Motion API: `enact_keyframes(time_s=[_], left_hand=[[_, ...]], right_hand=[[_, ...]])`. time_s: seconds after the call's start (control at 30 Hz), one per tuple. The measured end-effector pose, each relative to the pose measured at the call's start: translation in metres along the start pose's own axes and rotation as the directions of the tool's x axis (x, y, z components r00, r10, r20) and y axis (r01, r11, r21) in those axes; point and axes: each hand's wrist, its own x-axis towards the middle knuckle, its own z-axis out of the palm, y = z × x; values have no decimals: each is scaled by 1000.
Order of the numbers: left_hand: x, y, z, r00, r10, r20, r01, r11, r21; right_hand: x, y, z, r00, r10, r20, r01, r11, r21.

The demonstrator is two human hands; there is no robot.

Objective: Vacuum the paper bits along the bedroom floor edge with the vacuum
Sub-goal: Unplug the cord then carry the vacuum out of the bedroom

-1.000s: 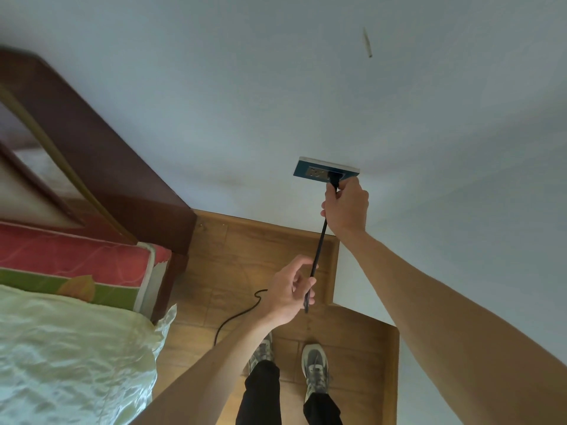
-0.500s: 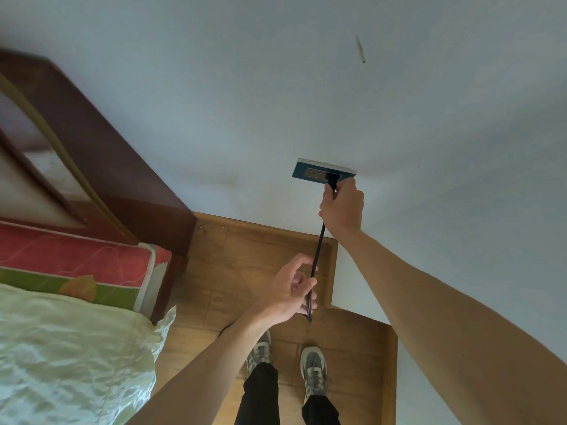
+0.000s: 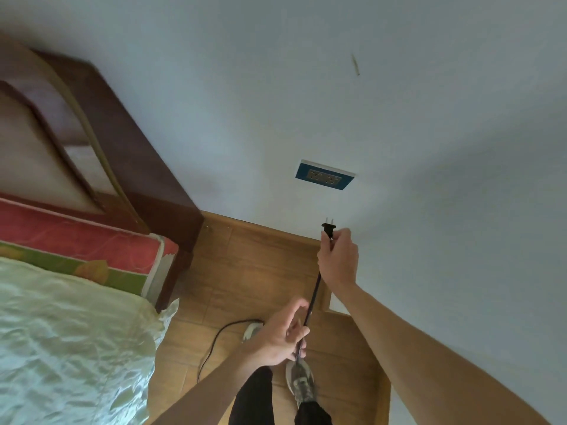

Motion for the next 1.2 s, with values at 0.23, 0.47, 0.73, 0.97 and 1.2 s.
enact_keyframes(time_s=[0.23,0.47,0.73,0.97,1.2], left_hand=[[-42,35,2,970,115,-214,-98,991,88],[-104,61,24,828,155,-539,-104,987,124],[-201,56,54,608,102,-787,-181,983,-12],[-302,20,78,404,-12,-915,-349,922,-166],[-399,-36,134,192,-169,-967,-429,871,-237]], right_hand=[[-4,-60,-29,977,-209,48,208,978,12],[-45,-141,-41,879,-453,147,424,885,192],[-142,-216,-41,654,-715,247,649,698,303],[-278,-274,-17,323,-901,288,737,431,521],[-441,-286,-5,-28,-960,280,706,180,685]])
